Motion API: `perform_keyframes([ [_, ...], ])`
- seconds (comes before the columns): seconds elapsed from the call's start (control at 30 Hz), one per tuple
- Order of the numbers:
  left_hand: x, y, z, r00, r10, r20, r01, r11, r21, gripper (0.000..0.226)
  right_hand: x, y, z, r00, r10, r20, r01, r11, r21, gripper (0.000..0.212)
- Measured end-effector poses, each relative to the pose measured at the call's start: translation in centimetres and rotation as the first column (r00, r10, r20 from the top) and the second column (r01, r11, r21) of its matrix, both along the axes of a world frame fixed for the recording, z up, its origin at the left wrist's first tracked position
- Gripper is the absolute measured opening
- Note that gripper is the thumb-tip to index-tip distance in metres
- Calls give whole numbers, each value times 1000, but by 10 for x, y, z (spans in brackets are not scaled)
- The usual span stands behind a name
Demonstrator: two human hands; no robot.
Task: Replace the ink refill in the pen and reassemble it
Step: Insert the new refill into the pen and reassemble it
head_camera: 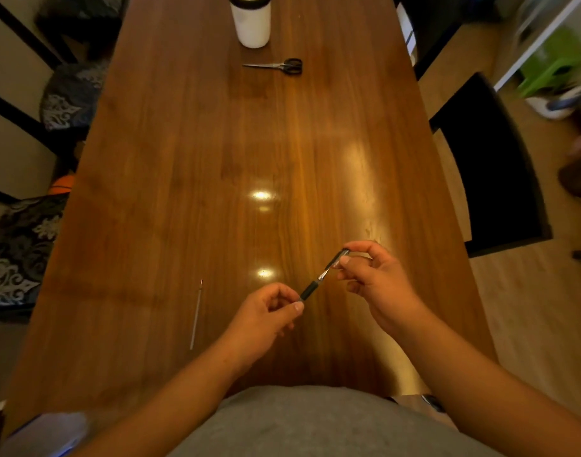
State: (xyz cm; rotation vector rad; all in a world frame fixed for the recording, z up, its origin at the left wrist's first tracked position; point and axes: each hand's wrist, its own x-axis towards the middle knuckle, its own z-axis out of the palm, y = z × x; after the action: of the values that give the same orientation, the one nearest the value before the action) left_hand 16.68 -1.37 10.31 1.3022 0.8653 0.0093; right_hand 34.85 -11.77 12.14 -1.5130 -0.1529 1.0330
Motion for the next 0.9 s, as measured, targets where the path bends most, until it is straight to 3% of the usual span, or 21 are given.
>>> perform_keyframes([
  [0.33,5,-13,7,1000,24,-14,-24,1000,11,8,-10,-2,11,972,175,160,-176,984,-8,22],
  [0.6,5,-12,15,996,82,21,-82,996,-17,9,-16,5,16,965,175,194,-180,984,8,22],
  [0.77,7,-10,17,986,157,61,-147,979,-138,25,-18,12,19,965,148,217,-161,986,43,20],
  [0.9,5,-6,15,972,224,66,-192,926,-325,27,-23,21,21,968,144,205,-160,985,63,21],
])
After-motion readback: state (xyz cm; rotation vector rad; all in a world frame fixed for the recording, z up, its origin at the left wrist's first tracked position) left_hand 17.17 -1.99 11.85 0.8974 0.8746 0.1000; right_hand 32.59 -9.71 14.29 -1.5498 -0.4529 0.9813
